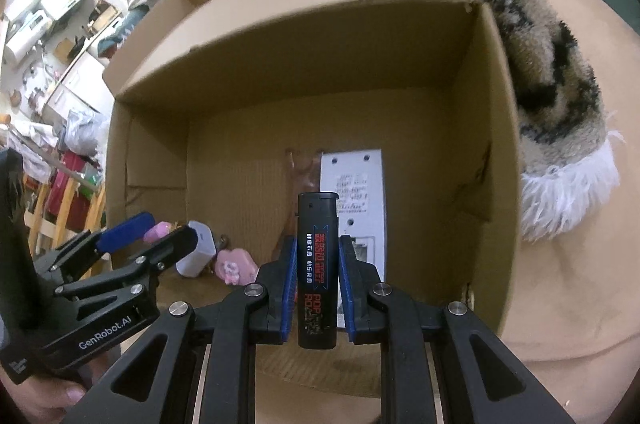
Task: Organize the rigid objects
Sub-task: 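Carry the pink bottle and black battery into the box and open both grippers, then withdraw both grippers from the box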
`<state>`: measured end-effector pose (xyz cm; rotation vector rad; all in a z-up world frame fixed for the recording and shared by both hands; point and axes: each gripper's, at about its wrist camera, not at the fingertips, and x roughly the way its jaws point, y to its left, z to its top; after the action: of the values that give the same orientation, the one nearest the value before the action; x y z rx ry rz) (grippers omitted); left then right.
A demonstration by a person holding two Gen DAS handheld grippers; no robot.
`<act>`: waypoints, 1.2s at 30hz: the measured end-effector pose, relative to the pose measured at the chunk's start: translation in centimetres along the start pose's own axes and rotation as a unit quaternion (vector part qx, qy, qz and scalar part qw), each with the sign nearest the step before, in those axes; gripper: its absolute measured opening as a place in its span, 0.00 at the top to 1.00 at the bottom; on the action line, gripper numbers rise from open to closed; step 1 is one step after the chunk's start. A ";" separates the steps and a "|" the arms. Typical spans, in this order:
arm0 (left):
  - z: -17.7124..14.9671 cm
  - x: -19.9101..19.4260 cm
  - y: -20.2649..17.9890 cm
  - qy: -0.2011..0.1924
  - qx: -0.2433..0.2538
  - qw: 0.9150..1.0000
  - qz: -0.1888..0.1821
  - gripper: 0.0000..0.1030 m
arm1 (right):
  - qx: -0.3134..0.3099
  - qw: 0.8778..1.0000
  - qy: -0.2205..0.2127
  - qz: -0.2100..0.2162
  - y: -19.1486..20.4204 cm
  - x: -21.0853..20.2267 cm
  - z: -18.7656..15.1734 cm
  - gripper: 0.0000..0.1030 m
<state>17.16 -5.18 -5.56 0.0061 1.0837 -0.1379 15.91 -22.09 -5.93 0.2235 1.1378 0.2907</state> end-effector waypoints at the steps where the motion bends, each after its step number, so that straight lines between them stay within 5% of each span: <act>1: 0.0 0.0 -0.1 -0.002 -0.001 1.000 -0.001 0.53 | -0.001 1.000 0.001 0.000 0.1 0.1 0.0 0.80; 12: -0.2 -0.5 0.0 0.001 -0.010 1.000 -0.003 0.53 | 0.007 1.000 0.012 -0.005 0.0 1.0 -0.1 0.80; 22: -0.3 -1.1 0.2 -0.003 -0.018 1.000 0.003 0.38 | 0.028 1.000 0.002 0.008 -1.0 0.7 0.1 0.79; 24: -0.3 -1.4 0.2 -0.001 -0.023 1.000 0.003 0.35 | 0.041 0.999 -0.001 0.015 -1.4 0.4 0.2 0.68; 26: -0.2 -1.4 0.3 0.002 -0.027 1.000 0.004 0.34 | 0.053 0.998 -0.014 0.027 -1.7 -0.1 0.3 0.41; 36: -0.2 -1.7 -0.4 0.001 -0.014 1.000 0.025 0.34 | 0.051 0.997 -0.035 0.036 -1.3 -1.0 0.6 0.30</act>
<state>16.13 -5.35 -4.17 0.0087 1.0874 -0.0790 16.21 -23.71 -5.22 0.3635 1.0774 0.2863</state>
